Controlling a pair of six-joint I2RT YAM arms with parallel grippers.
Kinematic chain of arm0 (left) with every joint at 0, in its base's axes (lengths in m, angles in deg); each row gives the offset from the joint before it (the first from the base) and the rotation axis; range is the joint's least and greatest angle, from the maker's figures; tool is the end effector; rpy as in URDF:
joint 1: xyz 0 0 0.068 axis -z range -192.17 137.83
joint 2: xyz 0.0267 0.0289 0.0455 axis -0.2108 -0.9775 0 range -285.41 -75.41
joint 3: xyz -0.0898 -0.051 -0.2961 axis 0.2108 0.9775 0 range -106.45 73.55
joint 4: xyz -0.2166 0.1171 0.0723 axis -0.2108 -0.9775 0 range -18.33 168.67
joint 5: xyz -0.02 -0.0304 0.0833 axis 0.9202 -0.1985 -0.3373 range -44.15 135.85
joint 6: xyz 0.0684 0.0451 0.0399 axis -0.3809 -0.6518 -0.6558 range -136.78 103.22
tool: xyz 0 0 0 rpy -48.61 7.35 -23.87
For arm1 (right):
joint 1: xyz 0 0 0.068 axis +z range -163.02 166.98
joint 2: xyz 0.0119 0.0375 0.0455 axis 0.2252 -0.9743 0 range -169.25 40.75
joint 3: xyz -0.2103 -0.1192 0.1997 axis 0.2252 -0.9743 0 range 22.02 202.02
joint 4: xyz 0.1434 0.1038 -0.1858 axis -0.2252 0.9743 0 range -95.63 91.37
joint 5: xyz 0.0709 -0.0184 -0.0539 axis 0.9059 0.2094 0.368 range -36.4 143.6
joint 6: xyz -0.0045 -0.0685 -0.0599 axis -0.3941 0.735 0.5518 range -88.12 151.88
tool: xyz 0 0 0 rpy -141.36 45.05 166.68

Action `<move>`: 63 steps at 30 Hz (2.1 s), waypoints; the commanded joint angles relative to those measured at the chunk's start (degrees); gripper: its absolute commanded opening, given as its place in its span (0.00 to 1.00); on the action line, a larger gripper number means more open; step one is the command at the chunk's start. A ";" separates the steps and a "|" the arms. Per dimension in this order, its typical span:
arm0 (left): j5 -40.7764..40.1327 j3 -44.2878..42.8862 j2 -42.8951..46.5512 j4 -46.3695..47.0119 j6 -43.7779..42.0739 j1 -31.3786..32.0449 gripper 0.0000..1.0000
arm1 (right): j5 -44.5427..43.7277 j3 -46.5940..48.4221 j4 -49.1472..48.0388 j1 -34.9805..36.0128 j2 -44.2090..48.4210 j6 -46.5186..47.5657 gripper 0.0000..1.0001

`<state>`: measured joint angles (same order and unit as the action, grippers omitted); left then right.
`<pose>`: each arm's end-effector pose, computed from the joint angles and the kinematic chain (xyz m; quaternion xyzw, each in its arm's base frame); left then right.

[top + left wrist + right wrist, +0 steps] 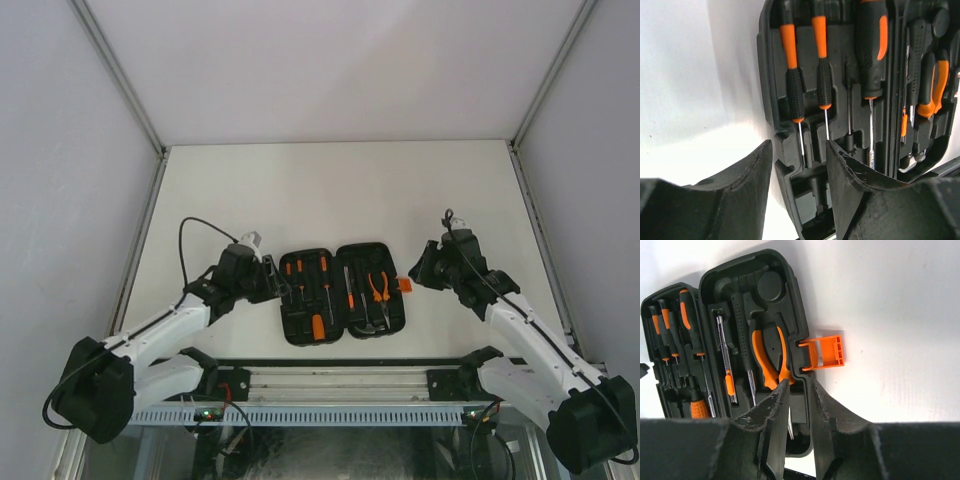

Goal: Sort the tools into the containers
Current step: Close the storage box at the center of the board.

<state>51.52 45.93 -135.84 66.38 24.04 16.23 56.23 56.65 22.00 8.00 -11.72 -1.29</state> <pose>0.1831 -0.1083 0.1900 -0.0811 0.9197 -0.2543 0.2879 0.1756 0.0714 0.2289 0.0893 0.9209 0.1914 0.3275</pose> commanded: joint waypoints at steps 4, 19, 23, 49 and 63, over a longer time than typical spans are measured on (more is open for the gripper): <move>6.50 5.03 -0.05 5.81 -1.37 -0.28 0.51 | 3.62 -0.29 -2.64 -1.34 0.74 1.20 0.23; 10.15 7.46 -6.13 15.49 -0.04 -0.28 0.36 | 4.48 -0.83 -3.58 -1.44 -0.14 1.16 0.23; 9.86 7.59 -4.11 14.95 0.22 -0.28 0.24 | 4.39 -1.16 -3.76 -1.52 -0.05 0.94 0.22; 7.19 -0.78 6.50 1.16 -0.74 -0.28 0.17 | 14.55 -5.27 -12.72 -6.30 -15.03 1.87 0.11; 9.32 -4.30 6.61 -0.09 -0.73 -0.28 0.20 | 15.82 -5.19 -17.27 1.15 -21.31 0.98 0.10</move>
<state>56.70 46.65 -130.79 62.53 23.53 15.73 69.28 51.34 9.26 5.77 -30.69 -0.13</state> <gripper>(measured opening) 0.300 0.101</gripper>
